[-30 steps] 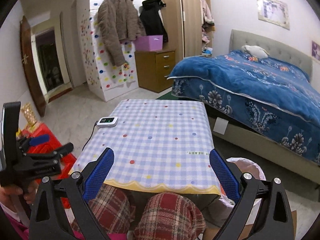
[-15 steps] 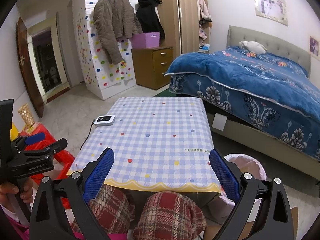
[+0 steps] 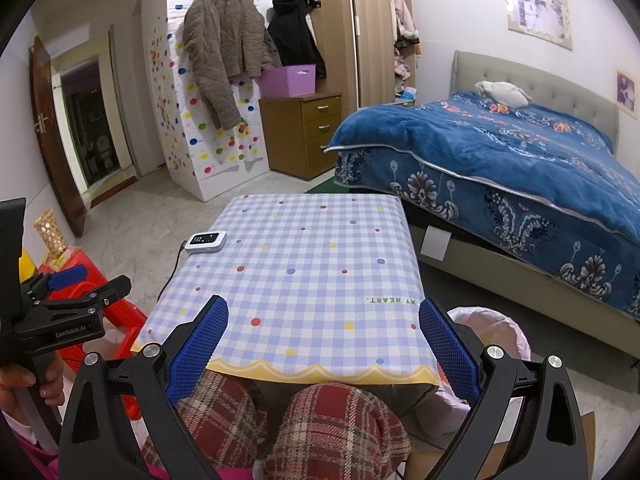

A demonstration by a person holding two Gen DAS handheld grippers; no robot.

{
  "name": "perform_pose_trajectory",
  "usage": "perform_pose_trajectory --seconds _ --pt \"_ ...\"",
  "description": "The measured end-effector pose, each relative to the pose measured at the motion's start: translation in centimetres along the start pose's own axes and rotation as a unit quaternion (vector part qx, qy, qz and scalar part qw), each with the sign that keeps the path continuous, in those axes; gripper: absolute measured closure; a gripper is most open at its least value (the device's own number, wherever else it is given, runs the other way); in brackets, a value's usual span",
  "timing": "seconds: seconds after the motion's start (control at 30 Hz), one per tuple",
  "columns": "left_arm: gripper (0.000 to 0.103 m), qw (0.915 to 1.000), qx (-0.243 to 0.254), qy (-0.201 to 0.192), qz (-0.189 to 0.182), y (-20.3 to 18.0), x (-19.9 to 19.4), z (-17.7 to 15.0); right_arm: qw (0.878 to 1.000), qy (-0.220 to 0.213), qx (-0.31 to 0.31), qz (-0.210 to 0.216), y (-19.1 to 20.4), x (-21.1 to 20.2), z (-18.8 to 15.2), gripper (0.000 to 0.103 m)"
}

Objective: Collect trash

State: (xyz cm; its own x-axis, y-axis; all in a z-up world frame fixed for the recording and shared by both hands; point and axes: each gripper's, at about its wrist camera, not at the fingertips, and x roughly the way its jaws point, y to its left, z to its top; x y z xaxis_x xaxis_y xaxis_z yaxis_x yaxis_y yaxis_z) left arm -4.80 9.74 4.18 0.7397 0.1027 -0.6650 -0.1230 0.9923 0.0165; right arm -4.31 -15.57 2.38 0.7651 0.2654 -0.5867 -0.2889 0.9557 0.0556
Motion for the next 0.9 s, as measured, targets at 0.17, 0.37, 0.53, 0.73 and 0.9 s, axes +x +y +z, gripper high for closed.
perform_pose_trajectory --seconds 0.17,0.37,0.53,0.73,0.9 --pt "0.007 1.0000 0.000 0.000 0.000 -0.01 0.05 0.01 1.000 0.000 0.000 0.000 -0.05 0.00 -0.01 0.008" --pt "0.007 1.0000 0.001 0.000 0.002 -0.03 0.13 0.03 1.000 -0.001 0.000 0.000 -0.03 -0.01 0.00 0.008" --pt "0.007 1.0000 0.002 0.000 0.002 -0.02 0.16 0.03 1.000 -0.001 0.000 -0.001 -0.08 -0.04 0.04 0.008" --pt "0.007 1.0000 0.002 0.000 0.003 -0.05 0.15 -0.01 1.000 -0.001 -0.001 -0.001 -0.13 -0.07 0.05 0.008" --pt "0.007 1.0000 0.003 -0.001 0.003 -0.08 0.13 -0.01 1.000 -0.002 0.000 -0.002 -0.14 -0.07 0.03 0.008"
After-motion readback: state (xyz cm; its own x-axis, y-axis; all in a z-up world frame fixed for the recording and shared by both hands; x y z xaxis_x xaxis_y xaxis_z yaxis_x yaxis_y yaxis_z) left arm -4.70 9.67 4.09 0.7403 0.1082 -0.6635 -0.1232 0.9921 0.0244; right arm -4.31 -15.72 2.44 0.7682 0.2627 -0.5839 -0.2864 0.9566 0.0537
